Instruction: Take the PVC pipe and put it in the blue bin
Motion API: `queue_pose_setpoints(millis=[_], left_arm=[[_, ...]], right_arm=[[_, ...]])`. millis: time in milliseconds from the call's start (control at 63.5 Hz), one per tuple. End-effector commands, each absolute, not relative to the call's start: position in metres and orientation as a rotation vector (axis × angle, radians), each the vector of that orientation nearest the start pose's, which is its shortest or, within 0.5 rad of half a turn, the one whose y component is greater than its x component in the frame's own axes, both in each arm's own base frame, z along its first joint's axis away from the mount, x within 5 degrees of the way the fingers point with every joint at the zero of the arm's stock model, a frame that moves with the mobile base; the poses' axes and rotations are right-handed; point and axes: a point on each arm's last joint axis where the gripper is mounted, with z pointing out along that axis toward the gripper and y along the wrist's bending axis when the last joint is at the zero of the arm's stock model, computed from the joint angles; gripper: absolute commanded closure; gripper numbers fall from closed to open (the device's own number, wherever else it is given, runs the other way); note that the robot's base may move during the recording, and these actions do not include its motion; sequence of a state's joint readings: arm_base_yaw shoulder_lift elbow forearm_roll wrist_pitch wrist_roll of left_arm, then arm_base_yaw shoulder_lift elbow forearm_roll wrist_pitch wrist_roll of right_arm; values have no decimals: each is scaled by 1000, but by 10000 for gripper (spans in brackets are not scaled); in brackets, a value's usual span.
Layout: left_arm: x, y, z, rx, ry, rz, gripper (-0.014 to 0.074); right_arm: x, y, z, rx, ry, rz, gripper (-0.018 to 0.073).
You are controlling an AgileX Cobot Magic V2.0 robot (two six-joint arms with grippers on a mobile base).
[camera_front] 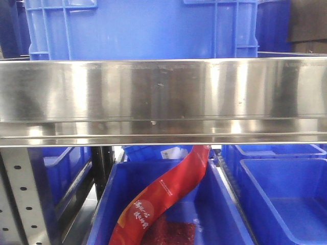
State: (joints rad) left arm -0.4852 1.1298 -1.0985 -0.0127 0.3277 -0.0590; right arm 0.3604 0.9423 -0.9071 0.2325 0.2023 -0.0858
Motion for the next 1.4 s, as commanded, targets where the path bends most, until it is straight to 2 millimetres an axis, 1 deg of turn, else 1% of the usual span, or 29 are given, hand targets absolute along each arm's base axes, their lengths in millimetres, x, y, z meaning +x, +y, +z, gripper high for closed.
queue_pose_setpoints(millis=[0, 79, 157, 220, 315, 441, 661, 803, 1307, 1386], left_arm=[[209, -108, 400, 343, 1722, -417, 707], [193, -98, 384, 328, 1734, -419, 707], [178, -85, 372, 303, 1742, -400, 707], [168, -73, 366, 271, 1737, -376, 707], [152, -54, 361, 209, 1711, -332, 707], [133, -37, 366, 143, 1643, -289, 707], [108, -25, 380, 98, 1533, -263, 707], [102, -24, 382, 97, 1511, -264, 707], [102, -24, 382, 97, 1511, -264, 707], [102, -24, 382, 97, 1511, -264, 707]], right_arm=[[176, 63, 394, -195, 1656, 372, 727], [162, 52, 383, -166, 1657, 345, 727], [149, 43, 371, -137, 1656, 319, 727], [136, 36, 368, -118, 1632, 306, 727], [125, 31, 366, -103, 1609, 293, 727], [116, 29, 370, -103, 1577, 297, 727], [113, 29, 371, -103, 1567, 298, 727], [113, 29, 371, -103, 1567, 298, 727], [113, 29, 371, -103, 1567, 298, 727], [112, 27, 370, -106, 1522, 272, 727]])
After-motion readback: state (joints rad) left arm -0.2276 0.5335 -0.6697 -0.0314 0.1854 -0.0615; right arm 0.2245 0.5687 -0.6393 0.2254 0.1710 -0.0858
